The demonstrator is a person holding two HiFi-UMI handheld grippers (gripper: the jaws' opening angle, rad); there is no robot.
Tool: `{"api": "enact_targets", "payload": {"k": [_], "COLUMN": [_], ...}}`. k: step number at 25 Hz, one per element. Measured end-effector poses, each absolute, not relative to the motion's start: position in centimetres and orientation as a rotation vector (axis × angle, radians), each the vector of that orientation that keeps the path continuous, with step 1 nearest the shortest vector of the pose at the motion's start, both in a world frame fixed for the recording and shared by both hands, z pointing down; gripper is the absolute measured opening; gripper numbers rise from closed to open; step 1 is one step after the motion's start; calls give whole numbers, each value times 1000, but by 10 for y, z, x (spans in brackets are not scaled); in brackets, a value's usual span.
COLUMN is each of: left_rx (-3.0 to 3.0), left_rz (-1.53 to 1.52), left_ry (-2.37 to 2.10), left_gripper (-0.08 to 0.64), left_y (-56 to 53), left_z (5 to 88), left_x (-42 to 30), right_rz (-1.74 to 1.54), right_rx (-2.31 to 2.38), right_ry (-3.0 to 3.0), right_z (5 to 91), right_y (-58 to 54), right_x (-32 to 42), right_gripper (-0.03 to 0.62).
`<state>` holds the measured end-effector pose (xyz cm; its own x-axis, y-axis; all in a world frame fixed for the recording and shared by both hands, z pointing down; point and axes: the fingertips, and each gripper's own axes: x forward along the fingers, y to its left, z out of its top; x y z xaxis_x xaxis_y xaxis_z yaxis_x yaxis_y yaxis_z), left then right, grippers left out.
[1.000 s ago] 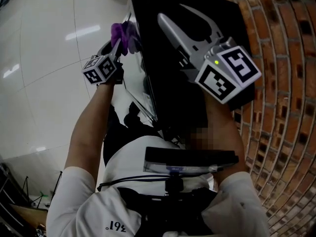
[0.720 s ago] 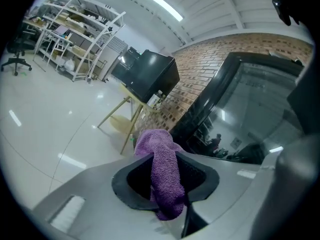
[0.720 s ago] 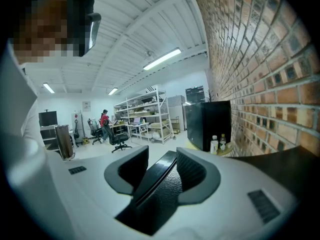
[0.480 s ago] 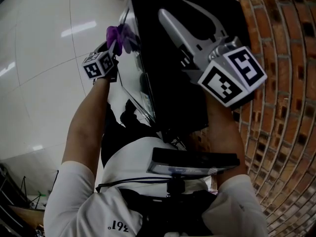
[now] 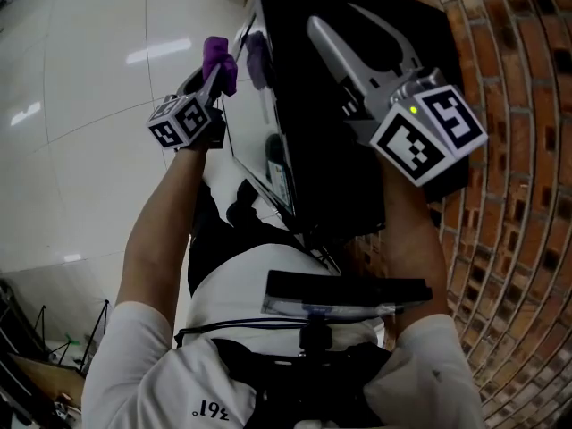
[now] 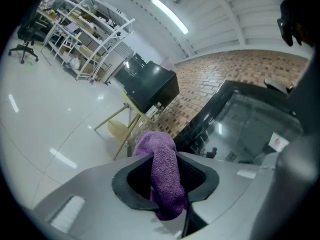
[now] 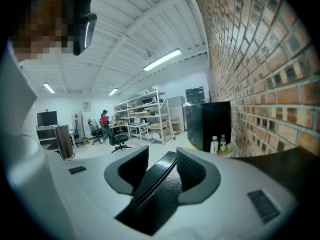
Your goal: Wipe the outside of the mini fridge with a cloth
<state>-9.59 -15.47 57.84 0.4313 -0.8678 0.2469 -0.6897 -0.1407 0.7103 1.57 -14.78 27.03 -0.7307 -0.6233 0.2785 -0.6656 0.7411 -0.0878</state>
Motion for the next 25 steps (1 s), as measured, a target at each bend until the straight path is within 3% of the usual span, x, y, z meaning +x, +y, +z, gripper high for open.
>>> {"api": "enact_targets", "payload": {"k": [14,25], "left_rx": [2005,2034], "left_rz": [-758,-752], "left_ry": [-1121,-1023], "left_gripper": [109,109], "left_y": [-65,-47], "left_z": [358,351], "left_x": [-70,-40], "right_rz": [249,248], "right_rx": [1003,993], "right_ry": [-2734,-2740], "right_z": [271,270], "right_y": [-147,-146], "right_x": [16,15], "right_gripper": [166,166]}}
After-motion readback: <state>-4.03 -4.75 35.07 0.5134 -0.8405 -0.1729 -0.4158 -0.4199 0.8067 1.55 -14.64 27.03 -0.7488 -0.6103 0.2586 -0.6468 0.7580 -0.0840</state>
